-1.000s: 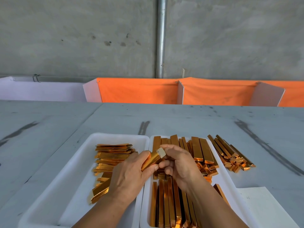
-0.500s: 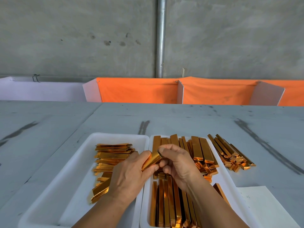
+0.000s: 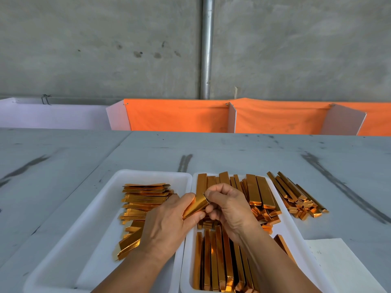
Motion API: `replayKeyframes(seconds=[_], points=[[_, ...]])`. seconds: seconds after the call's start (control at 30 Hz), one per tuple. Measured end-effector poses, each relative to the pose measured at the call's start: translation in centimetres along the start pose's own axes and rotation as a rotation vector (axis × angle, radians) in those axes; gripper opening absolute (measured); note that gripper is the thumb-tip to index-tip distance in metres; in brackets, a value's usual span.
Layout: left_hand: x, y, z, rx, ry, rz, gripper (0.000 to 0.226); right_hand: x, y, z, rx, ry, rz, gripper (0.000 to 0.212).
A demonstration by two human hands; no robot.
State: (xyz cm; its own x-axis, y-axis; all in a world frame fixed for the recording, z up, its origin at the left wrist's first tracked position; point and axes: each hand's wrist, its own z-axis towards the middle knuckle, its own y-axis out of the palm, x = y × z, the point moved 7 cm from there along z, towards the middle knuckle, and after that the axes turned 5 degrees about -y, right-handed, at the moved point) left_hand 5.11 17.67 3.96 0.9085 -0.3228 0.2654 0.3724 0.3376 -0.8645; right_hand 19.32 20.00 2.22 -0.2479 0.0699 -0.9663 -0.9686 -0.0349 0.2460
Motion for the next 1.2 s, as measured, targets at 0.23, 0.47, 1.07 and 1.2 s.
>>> replayKeyframes(seconds=[0.23, 0.47, 1.07, 1.2], points=[[-0.13, 0.1, -0.03, -0.002, 0.002, -0.003, 0.051, -0.22, -0.1, -0.11, 0.003, -0.024, -0.052, 0.003], [0.0, -0.01, -0.05, 0.0, 0.01, 0.001, 0.058, -0.43, -0.14, -0.16, 0.002, -0.034, -0.094, 0.003], [-0.17, -0.18, -0.11, -0.012, -0.024, -0.089, 0.042, -0.95, 0.35, -0.75, -0.035, -0.01, -0.054, 0.018], [-0.25, -0.26, -0.08, -0.009, -0.033, -0.097, 0.043, -0.93, 0.5, -0.82, -0.043, 0.02, -0.004, 0.014]])
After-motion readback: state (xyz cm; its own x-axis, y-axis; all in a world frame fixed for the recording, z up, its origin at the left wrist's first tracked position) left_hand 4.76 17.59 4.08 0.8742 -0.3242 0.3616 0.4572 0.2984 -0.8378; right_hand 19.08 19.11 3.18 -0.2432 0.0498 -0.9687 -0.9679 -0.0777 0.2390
